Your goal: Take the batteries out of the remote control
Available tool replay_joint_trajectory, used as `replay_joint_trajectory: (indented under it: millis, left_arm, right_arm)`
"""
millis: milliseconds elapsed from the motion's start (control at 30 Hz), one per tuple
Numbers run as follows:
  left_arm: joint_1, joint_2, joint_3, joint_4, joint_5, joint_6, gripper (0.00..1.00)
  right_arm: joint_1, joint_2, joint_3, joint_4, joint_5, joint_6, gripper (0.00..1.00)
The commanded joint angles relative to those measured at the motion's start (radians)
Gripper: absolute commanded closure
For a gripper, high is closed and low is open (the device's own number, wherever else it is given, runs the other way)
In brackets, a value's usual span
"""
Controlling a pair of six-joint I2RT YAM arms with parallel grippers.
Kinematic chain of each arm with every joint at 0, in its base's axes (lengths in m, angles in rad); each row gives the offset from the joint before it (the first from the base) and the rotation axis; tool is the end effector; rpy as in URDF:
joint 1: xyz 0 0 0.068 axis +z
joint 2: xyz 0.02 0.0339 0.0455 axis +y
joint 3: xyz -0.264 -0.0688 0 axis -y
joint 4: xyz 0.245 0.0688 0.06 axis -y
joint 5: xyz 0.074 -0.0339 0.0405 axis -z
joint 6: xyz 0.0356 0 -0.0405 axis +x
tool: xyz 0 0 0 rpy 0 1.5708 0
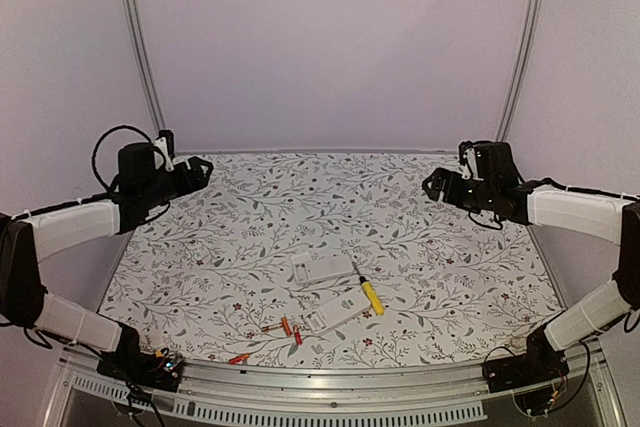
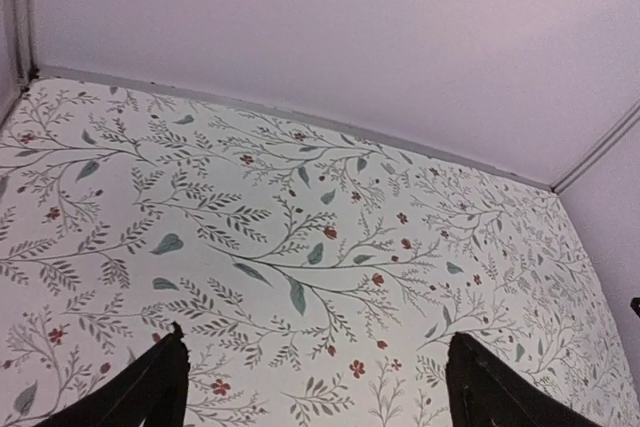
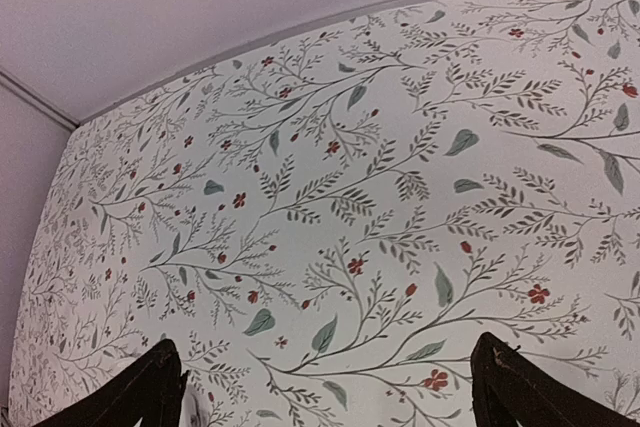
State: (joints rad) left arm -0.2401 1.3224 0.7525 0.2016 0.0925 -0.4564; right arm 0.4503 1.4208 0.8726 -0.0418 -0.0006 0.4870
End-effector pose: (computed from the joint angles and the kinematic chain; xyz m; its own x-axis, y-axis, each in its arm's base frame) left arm 0.2866 -0.0735 0.2483 -0.4552 -0.3404 -0.8228 0.1336 0.8875 -0.4410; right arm 0.2809 0.1358 0.2371 -0.6466 0.2072 -0.7342 -0.1506 0.9088 0.3892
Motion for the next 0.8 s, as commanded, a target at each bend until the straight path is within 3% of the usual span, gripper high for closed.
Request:
replay_joint_trajectory:
  millis: [0,133,333,633,767]
  left_arm:
    - [0.219,-0.087,-0.12,0.125,0.058,0.007,0.1]
    - [0.375,-0.165,-0.239,0.211,-0.004,0.043,0.1]
    - [0.391,-0.242,-0.44,0.449,-0.159,0.186,0.02]
    - [0.391,-0.069,-0.496,0.697,-0.257,0.244,0.0]
    - [0.392,0.009,-0.48,0.794,-0.215,0.252,0.0]
  right_arm:
    - [-0.26,-0.067,-0.086,0.092,-0.116,-0.087,0.01]
    - [-0.429,-0.139,-0.17,0.193,-0.113,-0.088,0.01]
    - [-0.443,-0.214,-0.294,0.392,0.121,-0.176,0.01]
    - [-0.443,-0.23,-0.522,0.802,0.225,-0.327,0.01]
    - [-0.444,-0.188,-0.598,0.998,0.244,-0.398,0.01]
